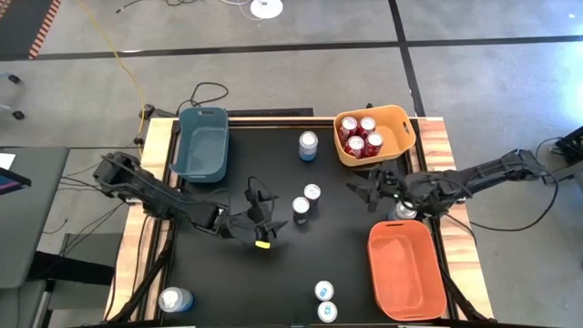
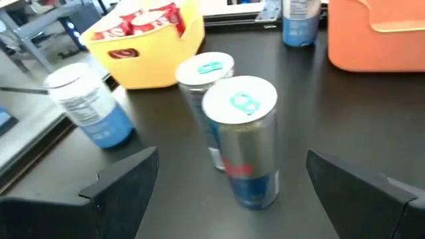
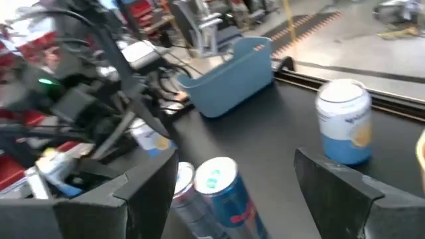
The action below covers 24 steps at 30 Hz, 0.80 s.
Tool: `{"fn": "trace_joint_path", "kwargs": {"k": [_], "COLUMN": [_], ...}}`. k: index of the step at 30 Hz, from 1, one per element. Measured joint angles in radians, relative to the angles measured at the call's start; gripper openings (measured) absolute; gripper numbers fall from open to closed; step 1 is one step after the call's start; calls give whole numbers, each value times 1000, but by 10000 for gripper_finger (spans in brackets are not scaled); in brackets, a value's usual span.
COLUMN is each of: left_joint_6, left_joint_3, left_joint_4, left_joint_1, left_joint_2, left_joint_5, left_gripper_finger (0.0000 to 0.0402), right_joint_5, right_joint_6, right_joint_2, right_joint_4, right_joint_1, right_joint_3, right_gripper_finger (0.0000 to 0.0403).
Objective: Sort soda cans
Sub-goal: Put the middle right white soda can into the orange bin
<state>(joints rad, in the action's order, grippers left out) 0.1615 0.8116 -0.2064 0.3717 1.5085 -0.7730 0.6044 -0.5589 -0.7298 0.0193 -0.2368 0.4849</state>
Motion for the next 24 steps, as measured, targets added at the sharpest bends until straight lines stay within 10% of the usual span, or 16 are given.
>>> {"fn": "trace_joint_path", "kwargs": {"k": [11,24], "left_joint_6": [174,193], "left_joint_3": [1,1], "left_joint_4": [299,226], "left_joint_1": [14,48], "left_joint_2": [-51,-51], "left_joint_5": [2,2], "left_gripper_finger": [377,377], "right_joint_5": [14,-332], "right_joint_6": [-322,-701], "right_joint_2": [-126,-332], "right_joint_4": [-691,-1466], "right_joint_1": [4,4], "right_joint_3": [262,477], "right_gripper_finger": [310,303]}}
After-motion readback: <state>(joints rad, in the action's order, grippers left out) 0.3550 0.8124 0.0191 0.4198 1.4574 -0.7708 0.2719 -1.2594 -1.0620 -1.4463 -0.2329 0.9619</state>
